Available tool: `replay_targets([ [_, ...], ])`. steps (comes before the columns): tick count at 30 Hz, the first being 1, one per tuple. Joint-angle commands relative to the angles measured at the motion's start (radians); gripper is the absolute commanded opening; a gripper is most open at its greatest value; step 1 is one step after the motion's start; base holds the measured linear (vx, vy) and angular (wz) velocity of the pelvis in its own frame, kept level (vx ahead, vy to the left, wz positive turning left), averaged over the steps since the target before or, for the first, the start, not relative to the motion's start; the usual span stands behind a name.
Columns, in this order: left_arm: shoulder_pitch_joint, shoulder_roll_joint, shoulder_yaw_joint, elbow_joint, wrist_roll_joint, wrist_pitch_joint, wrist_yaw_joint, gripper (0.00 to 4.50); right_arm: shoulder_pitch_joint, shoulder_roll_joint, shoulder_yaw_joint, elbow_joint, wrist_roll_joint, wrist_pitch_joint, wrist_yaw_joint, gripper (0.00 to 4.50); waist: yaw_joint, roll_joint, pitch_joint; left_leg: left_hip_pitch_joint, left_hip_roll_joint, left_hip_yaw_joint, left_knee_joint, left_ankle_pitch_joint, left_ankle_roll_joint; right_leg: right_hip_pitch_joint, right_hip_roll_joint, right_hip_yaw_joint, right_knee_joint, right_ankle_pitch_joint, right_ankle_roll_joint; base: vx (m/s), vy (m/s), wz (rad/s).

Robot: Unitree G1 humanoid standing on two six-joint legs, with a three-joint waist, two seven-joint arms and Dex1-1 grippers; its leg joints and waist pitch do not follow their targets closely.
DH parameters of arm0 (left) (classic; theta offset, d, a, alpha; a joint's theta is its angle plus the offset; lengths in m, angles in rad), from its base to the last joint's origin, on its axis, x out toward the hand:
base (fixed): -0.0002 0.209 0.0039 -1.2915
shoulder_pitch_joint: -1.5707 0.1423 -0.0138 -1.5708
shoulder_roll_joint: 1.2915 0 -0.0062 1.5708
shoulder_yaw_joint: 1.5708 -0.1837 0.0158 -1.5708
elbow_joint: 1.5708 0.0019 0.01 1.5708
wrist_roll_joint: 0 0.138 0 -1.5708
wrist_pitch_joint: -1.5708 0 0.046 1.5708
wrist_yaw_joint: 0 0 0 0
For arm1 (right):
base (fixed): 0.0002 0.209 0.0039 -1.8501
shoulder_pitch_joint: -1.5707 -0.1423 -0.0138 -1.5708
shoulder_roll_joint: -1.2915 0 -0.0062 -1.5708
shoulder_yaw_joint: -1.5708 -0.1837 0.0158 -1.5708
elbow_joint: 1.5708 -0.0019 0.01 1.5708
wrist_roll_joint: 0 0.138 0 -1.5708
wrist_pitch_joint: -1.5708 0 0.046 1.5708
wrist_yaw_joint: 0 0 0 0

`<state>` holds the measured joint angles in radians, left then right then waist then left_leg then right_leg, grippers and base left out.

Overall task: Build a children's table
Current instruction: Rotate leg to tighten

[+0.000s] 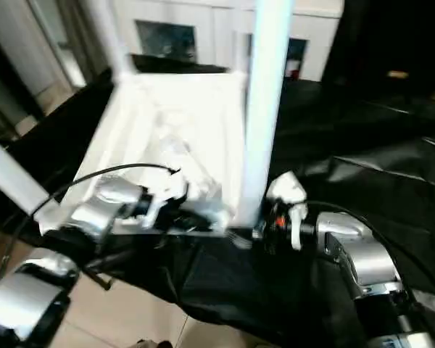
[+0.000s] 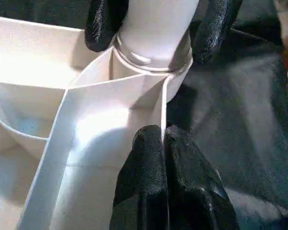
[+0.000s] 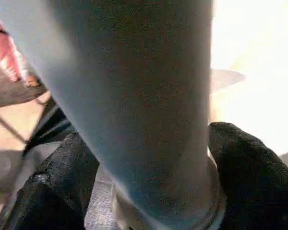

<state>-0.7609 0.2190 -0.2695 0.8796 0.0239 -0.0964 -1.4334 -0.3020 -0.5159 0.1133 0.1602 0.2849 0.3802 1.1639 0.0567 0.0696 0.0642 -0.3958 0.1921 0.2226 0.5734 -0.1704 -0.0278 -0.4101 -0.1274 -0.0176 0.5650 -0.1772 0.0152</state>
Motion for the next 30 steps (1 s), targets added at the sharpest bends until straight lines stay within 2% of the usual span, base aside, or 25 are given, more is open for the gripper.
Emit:
replay_targets([
  [1,0.011,0.009,-0.021,-0.023,-0.012,-0.005,-0.064,0.00,0.000,-0.010,0.017,0.009,0.004,0.004,0.014,3.68,0.000,-0.021,-0.067,0.029,0.034,-0.012,-0.053,-0.121,0.153,0.046,-0.007,0.000,-0.029,-0.001,-0.305,0.000,0.000,0.00],
  [4,0.014,0.019,-0.023,-0.030,-0.015,-0.003,-0.075,0.00,-0.005,-0.007,0.015,0.007,0.015,0.011,0.019,3.43,-0.001,-0.022,-0.062,0.030,0.034,-0.012,-0.058,-0.176,0.116,0.043,-0.008,0.003,-0.036,-0.079,-0.293,0.000,0.000,0.00],
  [5,0.015,0.021,-0.023,-0.033,-0.016,-0.001,-0.078,0.00,-0.006,-0.005,0.014,0.006,0.020,0.015,0.024,3.35,-0.002,-0.027,-0.061,0.029,0.034,-0.012,-0.059,-0.185,0.111,0.043,-0.007,0.003,-0.037,-0.092,-0.289,0.000,0.000,0.00],
  [6,0.016,0.021,-0.023,-0.036,-0.017,0.000,-0.079,0.00,-0.005,-0.003,0.013,0.002,0.026,0.021,0.028,3.35,-0.001,-0.026,-0.061,0.030,0.033,-0.013,-0.059,-0.199,0.102,0.043,-0.009,0.004,-0.039,-0.115,-0.283,0.000,0.000,0.00],
  [8,0.018,0.020,-0.020,-0.039,-0.018,0.001,-0.073,0.00,0.001,0.001,0.016,-0.005,0.030,0.025,0.031,3.02,-0.001,-0.025,-0.062,0.029,0.033,-0.013,-0.059,-0.196,0.098,0.042,-0.009,0.005,-0.038,-0.117,-0.279,0.000,0.000,0.00],
  [11,0.017,0.008,-0.014,-0.034,-0.012,0.000,-0.032,0.00,0.014,0.021,0.013,-0.008,0.030,0.023,0.001,2.90,0.000,-0.027,-0.063,0.027,0.032,-0.013,-0.058,-0.179,0.095,0.042,-0.008,0.005,-0.036,-0.105,-0.274,0.000,0.000,0.00],
  [13,0.010,-0.009,-0.003,-0.019,-0.005,0.000,0.032,0.00,0.021,0.052,0.001,-0.002,0.022,0.022,-0.059,2.77,-0.002,-0.026,-0.064,0.025,0.030,-0.012,-0.056,-0.174,0.098,0.040,-0.007,0.005,-0.036,-0.095,-0.274,0.000,0.000,0.00],
  [17,-0.015,-0.064,0.025,0.019,0.010,0.007,0.217,0.00,0.016,0.133,-0.020,0.067,-0.055,0.006,-0.279,2.69,-0.008,-0.026,-0.060,0.027,0.029,-0.014,-0.062,-0.225,0.066,0.036,-0.007,0.004,-0.047,-0.192,-0.248,0.000,0.000,0.00],
  [18,-0.019,-0.073,0.027,0.026,0.016,0.007,0.247,0.00,0.014,0.147,-0.023,0.082,-0.071,-0.001,-0.319,2.66,-0.013,-0.025,-0.058,0.028,0.028,-0.015,-0.064,-0.244,0.047,0.032,-0.008,0.006,-0.051,-0.229,-0.236,0.000,0.000,0.00],
  [19,-0.028,-0.091,0.032,0.042,0.025,0.009,0.306,0.00,0.010,0.177,-0.036,0.105,-0.081,0.000,-0.383,2.63,-0.021,-0.027,-0.057,0.023,0.025,-0.019,-0.069,-0.269,0.030,0.036,-0.007,0.004,-0.054,-0.272,-0.219,0.000,0.000,0.00],
  [20,-0.037,-0.108,0.034,0.055,0.033,0.016,0.354,0.00,0.008,0.207,-0.048,0.121,-0.085,0.001,-0.437,2.60,-0.026,-0.027,-0.056,0.024,0.024,-0.020,-0.071,-0.283,0.024,0.035,-0.007,0.004,-0.057,-0.293,-0.210,0.000,0.000,0.00],
  [21,-0.043,-0.121,0.035,0.065,0.039,0.022,0.391,0.00,0.006,0.230,-0.058,0.132,-0.087,0.001,-0.478,2.57,-0.032,-0.025,-0.053,0.028,0.024,-0.020,-0.073,-0.315,0.009,0.029,-0.005,0.005,-0.064,-0.336,-0.193,0.000,0.000,0.00],
  [22,-0.052,-0.142,0.040,0.075,0.045,0.032,0.448,0.00,0.005,0.263,-0.067,0.139,-0.081,0.004,-0.517,2.53,-0.037,-0.028,-0.053,0.029,0.022,-0.023,-0.074,-0.338,0.001,0.028,-0.006,0.004,-0.069,-0.376,-0.176,0.000,0.000,0.00],
  [23,-0.062,-0.174,0.047,0.089,0.050,0.042,0.527,0.00,0.001,0.317,-0.078,0.145,-0.083,-0.003,-0.586,2.52,-0.038,-0.026,-0.052,0.032,0.022,-0.022,-0.075,-0.349,-0.005,0.024,-0.005,0.006,-0.073,-0.395,-0.164,0.000,0.000,0.00],
  [24,-0.065,-0.185,0.050,0.094,0.052,0.042,0.557,0.00,-0.001,0.339,-0.083,0.148,-0.088,-0.005,-0.618,2.52,-0.038,-0.026,-0.052,0.032,0.022,-0.022,-0.075,-0.349,-0.005,0.024,-0.005,0.006,-0.073,-0.395,-0.164,0.000,0.000,0.00],
  [25,-0.068,-0.204,0.056,0.101,0.048,0.038,0.591,0.00,-0.009,0.369,-0.089,0.159,-0.090,-0.007,-0.652,2.51,-0.042,-0.029,-0.051,0.033,0.019,-0.025,-0.076,-0.371,-0.007,0.024,-0.005,0.004,-0.078,-0.434,-0.147,0.000,0.000,0.00],
  [27,-0.067,-0.226,0.059,0.105,0.047,0.042,0.607,0.00,-0.020,0.406,-0.086,0.171,-0.098,-0.017,-0.685,2.51,-0.046,-0.027,-0.051,0.034,0.019,-0.026,-0.078,-0.383,-0.009,0.021,-0.004,0.004,-0.082,-0.451,-0.133,0.000,0.000,0.00],
  [28,-0.065,-0.229,0.057,0.104,0.048,0.041,0.605,0.00,-0.023,0.412,-0.081,0.170,-0.100,-0.021,-0.686,2.51,-0.047,-0.025,-0.052,0.034,0.019,-0.027,-0.079,-0.386,-0.010,0.021,-0.004,0.004,-0.082,-0.451,-0.131,0.000,0.000,0.00],
  [30,-0.062,-0.234,0.050,0.104,0.052,0.036,0.596,0.00,-0.031,0.434,-0.069,0.167,-0.097,-0.039,-0.673,2.51,-0.052,-0.025,-0.053,0.031,0.019,-0.028,-0.080,-0.385,-0.008,0.023,-0.003,0.003,-0.082,-0.438,-0.128,0.000,0.000,0.00],
])
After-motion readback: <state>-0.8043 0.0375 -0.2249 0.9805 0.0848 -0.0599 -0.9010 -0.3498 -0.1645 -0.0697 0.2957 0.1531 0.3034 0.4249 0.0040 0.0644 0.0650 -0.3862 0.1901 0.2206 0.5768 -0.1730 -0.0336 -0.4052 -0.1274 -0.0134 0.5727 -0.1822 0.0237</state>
